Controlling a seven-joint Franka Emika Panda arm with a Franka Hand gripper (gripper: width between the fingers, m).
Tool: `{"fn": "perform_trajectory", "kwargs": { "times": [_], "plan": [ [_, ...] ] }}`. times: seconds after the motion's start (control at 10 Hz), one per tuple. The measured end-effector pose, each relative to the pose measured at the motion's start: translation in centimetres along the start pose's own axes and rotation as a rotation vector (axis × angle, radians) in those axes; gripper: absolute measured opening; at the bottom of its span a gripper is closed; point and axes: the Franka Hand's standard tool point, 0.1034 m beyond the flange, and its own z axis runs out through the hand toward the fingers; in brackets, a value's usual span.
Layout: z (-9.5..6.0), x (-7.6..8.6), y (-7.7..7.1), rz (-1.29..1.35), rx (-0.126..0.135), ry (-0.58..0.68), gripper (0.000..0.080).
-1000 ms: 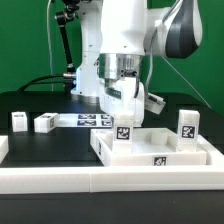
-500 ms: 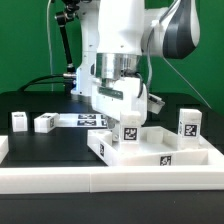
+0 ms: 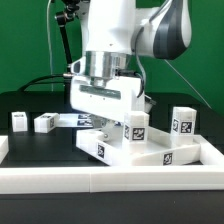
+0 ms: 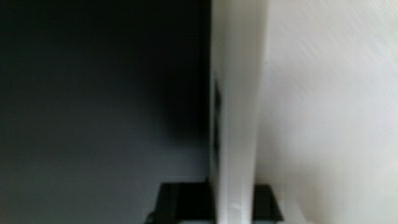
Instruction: Assemble square table
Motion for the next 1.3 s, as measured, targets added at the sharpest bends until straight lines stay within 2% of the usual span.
{"fn": "perform_trajectory", "kwargs": {
  "times": [0.6, 1.0, 1.3],
  "plan": [
    [0.0, 1.1, 0.6, -0.287, -0.009, 0.016, 0.0058],
    [-0.1, 1.6, -1.6, -0.619, -0.009, 0.026, 0.0058],
    [-0.3, 2.1, -1.6, -0.736, -0.010, 0.038, 0.0058]
  ]
}}
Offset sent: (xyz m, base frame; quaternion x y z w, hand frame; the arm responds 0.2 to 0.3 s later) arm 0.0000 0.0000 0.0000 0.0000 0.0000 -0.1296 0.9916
